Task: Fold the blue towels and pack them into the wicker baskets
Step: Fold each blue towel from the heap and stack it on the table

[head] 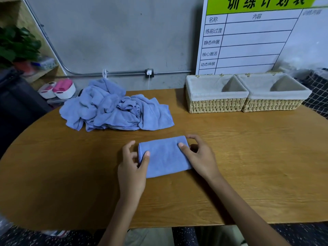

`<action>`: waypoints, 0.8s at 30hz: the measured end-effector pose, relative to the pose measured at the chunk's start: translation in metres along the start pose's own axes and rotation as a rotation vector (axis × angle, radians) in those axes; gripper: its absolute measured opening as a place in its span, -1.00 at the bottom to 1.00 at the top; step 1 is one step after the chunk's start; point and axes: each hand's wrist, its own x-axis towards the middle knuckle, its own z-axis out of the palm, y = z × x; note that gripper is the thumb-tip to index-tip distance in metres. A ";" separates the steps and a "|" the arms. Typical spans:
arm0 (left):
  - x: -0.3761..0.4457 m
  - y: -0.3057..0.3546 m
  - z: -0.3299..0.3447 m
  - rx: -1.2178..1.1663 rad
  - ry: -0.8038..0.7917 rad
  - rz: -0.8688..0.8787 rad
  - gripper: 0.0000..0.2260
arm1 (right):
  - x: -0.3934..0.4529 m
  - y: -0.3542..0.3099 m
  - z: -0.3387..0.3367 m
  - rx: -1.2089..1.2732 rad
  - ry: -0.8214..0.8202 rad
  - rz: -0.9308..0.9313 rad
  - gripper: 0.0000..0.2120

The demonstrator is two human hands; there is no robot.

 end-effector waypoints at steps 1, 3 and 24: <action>0.003 -0.001 0.001 0.054 0.016 0.010 -0.58 | 0.001 0.000 0.002 -0.049 0.030 -0.007 -0.68; 0.010 -0.003 0.003 0.171 0.038 0.039 -0.60 | 0.003 -0.001 0.005 -0.126 0.085 -0.022 -0.69; 0.015 -0.012 0.009 0.580 -0.266 0.098 -0.56 | -0.003 0.011 0.019 -0.661 -0.142 -0.244 -0.23</action>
